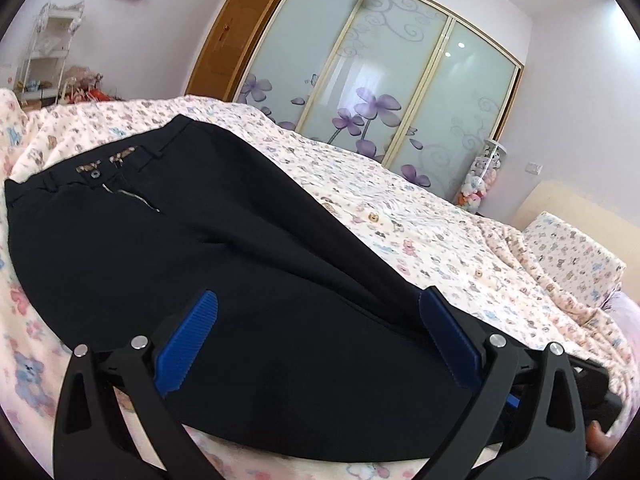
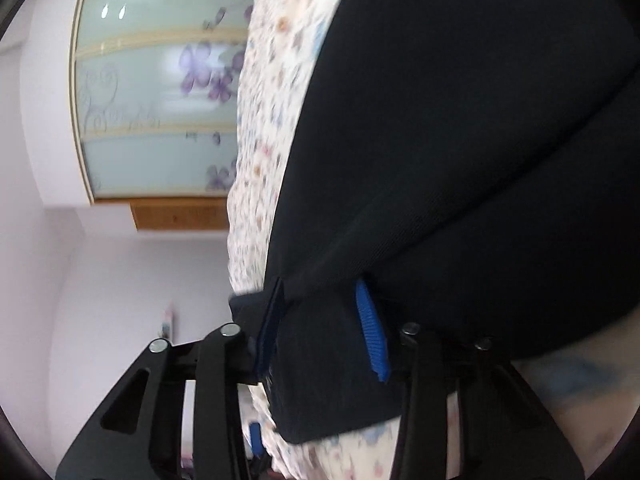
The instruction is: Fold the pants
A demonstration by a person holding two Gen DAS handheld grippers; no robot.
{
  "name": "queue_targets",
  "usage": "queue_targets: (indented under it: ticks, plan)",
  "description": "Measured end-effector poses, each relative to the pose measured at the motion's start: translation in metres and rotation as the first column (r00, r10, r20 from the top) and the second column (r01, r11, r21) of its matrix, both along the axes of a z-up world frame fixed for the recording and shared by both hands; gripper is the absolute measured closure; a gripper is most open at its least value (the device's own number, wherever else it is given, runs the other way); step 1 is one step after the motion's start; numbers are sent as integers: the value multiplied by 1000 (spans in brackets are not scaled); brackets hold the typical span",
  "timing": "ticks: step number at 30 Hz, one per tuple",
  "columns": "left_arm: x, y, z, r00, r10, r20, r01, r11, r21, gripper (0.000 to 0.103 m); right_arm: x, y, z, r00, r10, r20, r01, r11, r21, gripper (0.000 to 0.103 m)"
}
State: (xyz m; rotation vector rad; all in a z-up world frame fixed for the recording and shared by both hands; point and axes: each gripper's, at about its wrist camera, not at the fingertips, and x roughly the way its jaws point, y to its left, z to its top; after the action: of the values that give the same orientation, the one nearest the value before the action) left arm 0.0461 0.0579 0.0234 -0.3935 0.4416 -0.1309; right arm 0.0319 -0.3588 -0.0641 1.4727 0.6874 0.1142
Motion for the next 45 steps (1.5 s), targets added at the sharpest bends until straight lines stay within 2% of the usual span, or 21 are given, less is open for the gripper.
queue_targets:
  ticks: [4, 6, 7, 10, 14, 16, 18, 20, 21, 23, 24, 26, 27, 29, 31, 33, 36, 39, 42, 44, 45]
  plan:
    - [3, 1, -3, 1000, -8, -17, 8, 1000, -21, 2, -1, -2, -13, 997, -73, 22, 72, 997, 41, 68]
    - [3, 0, -3, 1000, -2, -17, 2, 1000, -17, 2, 2, -4, -19, 996, -93, 11, 92, 994, 58, 82]
    - [2, 0, -3, 1000, 0, -14, 0, 1000, -13, 2, 2, -6, -22, 995, -102, 4, 102, 994, 47, 98]
    - [1, -1, -3, 1000, 6, -10, -6, 1000, -7, 2, -5, -7, -20, 994, -101, 48, 100, 995, 14, 99]
    - [4, 3, -5, 1000, 9, -23, -9, 1000, -24, 2, -17, 4, 2, 992, 3, 126, 17, 988, -151, 99]
    - [7, 6, -8, 999, 10, -41, -12, 999, -51, 2, -27, 8, -3, 996, 42, 84, -22, 974, -225, 99]
    - [6, 11, -12, 999, 22, -46, -25, 997, -76, 2, -26, 8, -22, 998, 51, 22, -45, 971, -236, 99]
    - [2, 20, -17, 999, 33, -37, -38, 990, -139, 2, -24, 6, -29, 999, 46, 14, -41, 969, -246, 99]
    - [0, 29, -18, 998, 44, -40, -51, 979, -196, 2, -22, 6, -28, 998, 52, 18, -45, 960, -276, 99]
    - [8, 45, -15, 995, 63, -78, -80, 967, -240, 2, -21, 4, -30, 997, 69, 24, -59, 951, -304, 99]
    - [15, 50, -11, 994, 63, -90, -82, 969, -235, 2, -21, 2, -32, 996, 79, 33, -64, 947, -316, 99]
    - [39, 60, 2, 991, 71, -118, -91, 980, -175, 2, -24, 1, -33, 996, 84, 42, -65, 942, -330, 99]
    - [62, 68, 13, 986, 96, -134, -112, 986, -121, 2, -26, 1, -33, 995, 86, 43, -66, 938, -340, 99]
    - [101, 77, 25, 981, 111, -160, -125, 989, -82, 2, -32, -3, -32, 995, 88, 40, -69, 937, -343, 99]
    - [143, 83, 33, 969, 96, -227, -115, 991, -71, 2, -42, -6, -27, 995, 89, 38, -71, 937, -341, 99]
    - [191, 90, 35, 947, 52, -317, -93, 989, -114, 2, -40, -4, -21, 995, 89, 35, -72, 936, -343, 99]
    - [253, 103, 28, 885, 61, -461, -153, 974, -165, 2, -42, -4, -17, 995, 92, 30, -76, 935, -347, 99]
    - [285, 106, 20, 869, 111, -482, -231, 953, -198, 2, -35, 2, -12, 995, 99, 25, -84, 933, -351, 99]
    - [316, 100, 10, 839, 172, -516, -260, 960, -104, 6, -1, 30, -4, 994, 104, 20, -91, 932, -351, 99]
    - [334, 96, 0, 812, 210, -544, -262, 965, -18, 25, 2, 31, -4, 994, 110, 19, -96, 934, -345, 99]
    - [341, 96, -5, 799, 219, -560, -258, 966, 10, 48, 5, 34, -3, 994, 111, 19, -98, 933, -345, 99]
